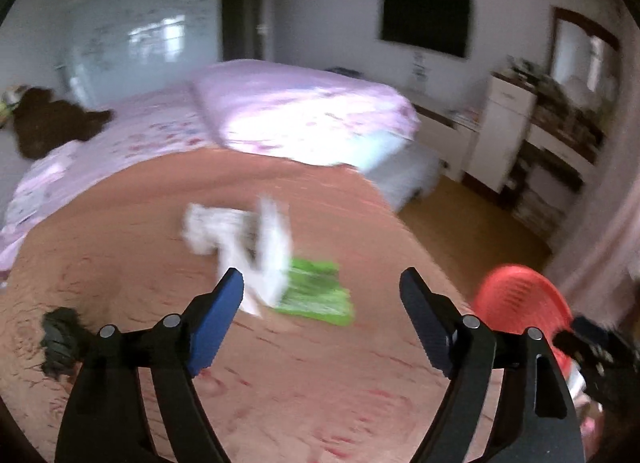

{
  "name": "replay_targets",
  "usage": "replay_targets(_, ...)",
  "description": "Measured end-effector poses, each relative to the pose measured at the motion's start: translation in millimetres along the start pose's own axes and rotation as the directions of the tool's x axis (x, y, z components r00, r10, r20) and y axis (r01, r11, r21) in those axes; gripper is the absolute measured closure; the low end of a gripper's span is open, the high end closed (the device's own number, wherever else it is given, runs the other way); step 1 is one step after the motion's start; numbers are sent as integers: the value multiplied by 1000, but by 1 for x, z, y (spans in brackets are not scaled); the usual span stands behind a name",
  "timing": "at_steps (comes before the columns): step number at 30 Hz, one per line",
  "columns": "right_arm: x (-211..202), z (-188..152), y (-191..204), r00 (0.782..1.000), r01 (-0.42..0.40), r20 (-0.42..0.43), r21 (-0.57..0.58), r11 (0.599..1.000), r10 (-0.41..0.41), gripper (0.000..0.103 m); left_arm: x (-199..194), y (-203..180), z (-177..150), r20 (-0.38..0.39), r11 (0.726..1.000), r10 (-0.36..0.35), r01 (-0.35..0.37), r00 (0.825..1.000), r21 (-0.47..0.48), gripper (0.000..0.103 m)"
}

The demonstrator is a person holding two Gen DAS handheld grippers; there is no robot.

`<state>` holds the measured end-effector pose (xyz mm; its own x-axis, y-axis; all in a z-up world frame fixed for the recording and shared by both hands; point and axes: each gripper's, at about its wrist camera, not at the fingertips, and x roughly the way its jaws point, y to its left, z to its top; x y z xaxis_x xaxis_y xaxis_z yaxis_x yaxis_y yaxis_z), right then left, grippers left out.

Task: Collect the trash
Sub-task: 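Withdraw both open tools from above the basket, then grasp the white tissue with the left tool while the right tool grasps the green snack bag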

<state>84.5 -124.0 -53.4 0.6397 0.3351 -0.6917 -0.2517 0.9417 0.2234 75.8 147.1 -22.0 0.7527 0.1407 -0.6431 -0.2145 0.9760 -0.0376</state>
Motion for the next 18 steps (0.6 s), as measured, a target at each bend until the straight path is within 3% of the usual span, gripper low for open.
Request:
replay_targets(5, 6, -5, 11, 1000, -15, -18, -24, 1000, 14, 49, 20, 26, 6, -40, 998, 14, -16, 999, -61, 25)
replay_targets(13, 9, -10, 10, 999, -13, -31, -26, 1000, 12, 49, 49, 31, 6, -80, 997, 6, -12, 997, -72, 26)
replay_targets(16, 10, -11, 12, 999, -14, -33, -30, 999, 13, 49, 54, 35, 4, -92, 996, -8, 0, 996, -86, 46)
replay_targets(18, 11, -12, 14, 999, -16, -35, -37, 999, 15, 49, 58, 40, 2, -108, 996, -18, 8, 994, -92, 66)
